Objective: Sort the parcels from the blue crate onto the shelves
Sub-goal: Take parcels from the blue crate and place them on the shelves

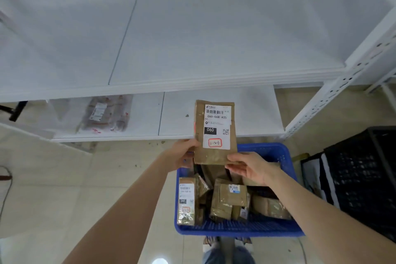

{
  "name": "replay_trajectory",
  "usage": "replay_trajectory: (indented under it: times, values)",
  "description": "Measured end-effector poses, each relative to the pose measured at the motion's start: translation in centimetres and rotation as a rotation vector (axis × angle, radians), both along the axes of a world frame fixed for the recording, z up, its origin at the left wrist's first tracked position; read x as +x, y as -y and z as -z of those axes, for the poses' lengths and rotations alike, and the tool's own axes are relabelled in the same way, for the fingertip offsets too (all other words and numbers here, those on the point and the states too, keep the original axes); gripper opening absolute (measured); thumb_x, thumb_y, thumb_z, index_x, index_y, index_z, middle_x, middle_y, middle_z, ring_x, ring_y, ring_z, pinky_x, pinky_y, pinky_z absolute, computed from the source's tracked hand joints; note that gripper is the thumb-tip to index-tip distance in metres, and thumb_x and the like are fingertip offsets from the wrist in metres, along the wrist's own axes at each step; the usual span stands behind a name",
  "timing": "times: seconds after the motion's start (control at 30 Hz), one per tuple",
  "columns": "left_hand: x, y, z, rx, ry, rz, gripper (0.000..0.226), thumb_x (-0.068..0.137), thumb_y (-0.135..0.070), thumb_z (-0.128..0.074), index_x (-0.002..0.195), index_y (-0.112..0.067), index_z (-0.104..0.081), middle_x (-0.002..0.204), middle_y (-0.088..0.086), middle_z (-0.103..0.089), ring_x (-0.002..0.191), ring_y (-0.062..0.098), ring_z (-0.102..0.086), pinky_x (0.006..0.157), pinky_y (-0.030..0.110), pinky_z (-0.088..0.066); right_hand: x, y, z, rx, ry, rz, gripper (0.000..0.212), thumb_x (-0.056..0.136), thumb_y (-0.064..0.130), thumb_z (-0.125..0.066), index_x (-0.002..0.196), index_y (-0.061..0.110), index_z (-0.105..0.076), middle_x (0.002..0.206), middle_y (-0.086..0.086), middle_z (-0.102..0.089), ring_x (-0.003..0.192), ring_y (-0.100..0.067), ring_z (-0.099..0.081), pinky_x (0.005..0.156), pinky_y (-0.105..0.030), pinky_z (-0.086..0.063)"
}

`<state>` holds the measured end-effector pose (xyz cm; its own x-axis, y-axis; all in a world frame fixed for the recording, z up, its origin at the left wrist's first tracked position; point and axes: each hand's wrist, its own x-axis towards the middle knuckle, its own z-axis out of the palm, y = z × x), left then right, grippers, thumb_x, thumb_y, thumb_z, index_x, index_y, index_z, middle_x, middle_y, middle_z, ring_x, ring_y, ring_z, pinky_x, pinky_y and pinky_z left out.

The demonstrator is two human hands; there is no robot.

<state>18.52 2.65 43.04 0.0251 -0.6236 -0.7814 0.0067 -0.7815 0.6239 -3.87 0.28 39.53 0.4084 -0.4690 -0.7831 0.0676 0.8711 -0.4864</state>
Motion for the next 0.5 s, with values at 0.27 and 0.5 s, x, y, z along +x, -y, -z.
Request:
replay_trajectory:
  times: [0.27,0.5]
  values:
    - [2.4,4.4,-9.1,-0.353,0.113,-0.305,0.045,0.091,-0.03,-0.06,0.132,-0.036,-0.044,0.105,0.001,-0.066,0.096,0.021,-0.063,0.091,0.043,-0.051,1.1,1.8,-6.5,-0.165,-0.046,-0.11,0.039,0.078,-0.008,-0.069,0.113,0.002,-0.053,0.105,-0.016,-0.071,0.099,-0.03,-0.069,0.082,-0.031,-0.058]
    - [2.6,4.9,-14.9,-0.538,0.271,-0.281,0.015,0.094,-0.018,-0.056,0.109,-0.019,-0.057,0.085,0.006,-0.063,0.073,0.021,-0.062,0.074,0.034,-0.055,2.0,2.6,-10.9,-0.254,-0.018,-0.126,0.035,0.081,-0.01,-0.065,0.111,0.002,-0.051,0.106,-0.019,-0.068,0.093,-0.029,-0.068,0.077,-0.03,-0.058]
